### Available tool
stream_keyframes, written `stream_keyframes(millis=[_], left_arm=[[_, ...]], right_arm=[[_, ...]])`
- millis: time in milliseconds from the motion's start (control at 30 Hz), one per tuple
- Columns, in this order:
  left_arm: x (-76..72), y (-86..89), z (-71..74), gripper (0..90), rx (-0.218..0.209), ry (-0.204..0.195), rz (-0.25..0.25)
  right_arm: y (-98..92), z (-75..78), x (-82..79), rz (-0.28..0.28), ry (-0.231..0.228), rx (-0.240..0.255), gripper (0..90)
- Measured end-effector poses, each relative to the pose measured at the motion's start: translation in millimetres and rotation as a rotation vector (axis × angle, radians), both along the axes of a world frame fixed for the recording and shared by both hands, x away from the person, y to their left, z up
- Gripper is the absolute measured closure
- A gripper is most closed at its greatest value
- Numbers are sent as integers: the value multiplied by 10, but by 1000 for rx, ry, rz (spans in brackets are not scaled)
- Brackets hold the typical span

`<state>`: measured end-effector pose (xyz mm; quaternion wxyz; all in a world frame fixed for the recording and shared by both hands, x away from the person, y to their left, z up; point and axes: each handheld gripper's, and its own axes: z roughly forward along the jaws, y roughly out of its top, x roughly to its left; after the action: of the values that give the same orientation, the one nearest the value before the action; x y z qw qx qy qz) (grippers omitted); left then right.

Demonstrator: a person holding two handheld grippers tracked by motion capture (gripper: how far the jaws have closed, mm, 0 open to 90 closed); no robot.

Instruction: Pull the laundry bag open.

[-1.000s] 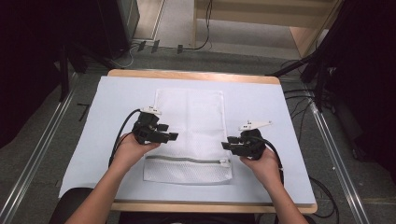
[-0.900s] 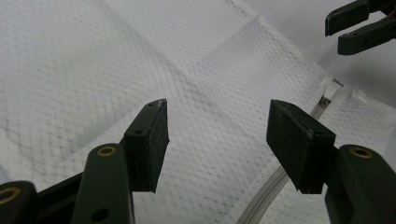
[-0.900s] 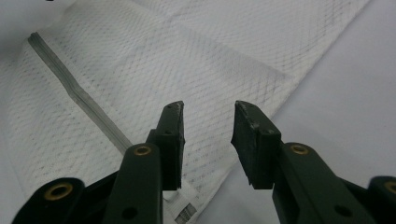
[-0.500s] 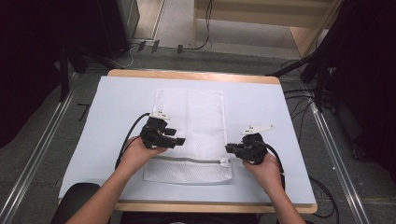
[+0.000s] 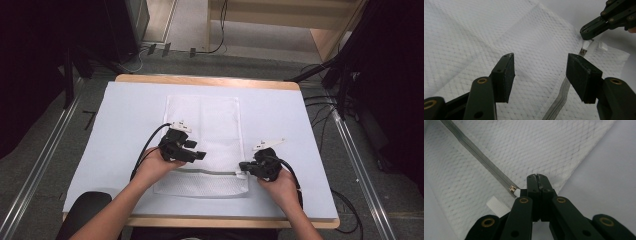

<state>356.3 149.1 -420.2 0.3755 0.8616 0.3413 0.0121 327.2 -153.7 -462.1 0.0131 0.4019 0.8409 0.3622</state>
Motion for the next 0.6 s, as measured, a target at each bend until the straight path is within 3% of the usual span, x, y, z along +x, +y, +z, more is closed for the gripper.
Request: stream_keyframes(millis=[600], left_arm=[[-52, -80, -11, 409, 4, -9, -25]], right_arm=[[37, -16, -87, 22, 27, -30, 900]])
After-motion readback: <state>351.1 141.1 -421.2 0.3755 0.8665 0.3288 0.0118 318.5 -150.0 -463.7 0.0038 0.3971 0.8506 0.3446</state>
